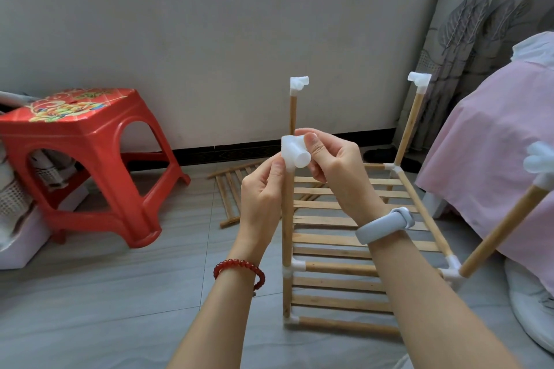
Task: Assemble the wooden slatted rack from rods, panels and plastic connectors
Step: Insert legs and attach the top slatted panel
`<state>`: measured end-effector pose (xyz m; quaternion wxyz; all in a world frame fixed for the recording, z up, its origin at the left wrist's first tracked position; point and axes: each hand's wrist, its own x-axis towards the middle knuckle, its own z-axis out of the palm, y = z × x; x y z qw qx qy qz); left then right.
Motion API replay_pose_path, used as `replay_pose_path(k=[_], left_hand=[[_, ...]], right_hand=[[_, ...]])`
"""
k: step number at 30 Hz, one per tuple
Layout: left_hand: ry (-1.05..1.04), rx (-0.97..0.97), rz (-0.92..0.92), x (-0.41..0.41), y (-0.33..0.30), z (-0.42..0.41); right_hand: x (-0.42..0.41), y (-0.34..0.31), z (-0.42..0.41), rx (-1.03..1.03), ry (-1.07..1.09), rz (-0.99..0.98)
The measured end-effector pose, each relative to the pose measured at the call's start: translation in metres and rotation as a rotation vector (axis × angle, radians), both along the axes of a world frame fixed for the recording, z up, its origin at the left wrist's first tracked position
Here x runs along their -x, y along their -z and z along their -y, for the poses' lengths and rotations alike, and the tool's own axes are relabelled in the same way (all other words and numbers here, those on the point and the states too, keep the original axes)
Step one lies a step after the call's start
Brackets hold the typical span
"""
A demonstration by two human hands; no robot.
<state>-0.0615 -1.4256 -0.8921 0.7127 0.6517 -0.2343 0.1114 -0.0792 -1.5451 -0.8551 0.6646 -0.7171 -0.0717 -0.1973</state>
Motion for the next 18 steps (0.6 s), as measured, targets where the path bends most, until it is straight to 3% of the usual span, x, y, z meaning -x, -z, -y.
replay_pose_path(k=[8, 14, 18], left_hand=[[-0.008, 0.021, 0.166, 0.002, -0.021, 0.01], [-0.137, -0.087, 0.314, -0.002, -0.011, 0.006], [-0.165, -0.11, 0.395, -0.002, -0.01, 0.013]], right_hand=[[-0.001, 0.005, 0.007, -0.023, -0.02, 0.014], [-0.005, 0.016, 0.033, -0.435, 0.024, -0.096], [-0.009, 0.037, 0.049, -0.469, 0.177, -0.185]])
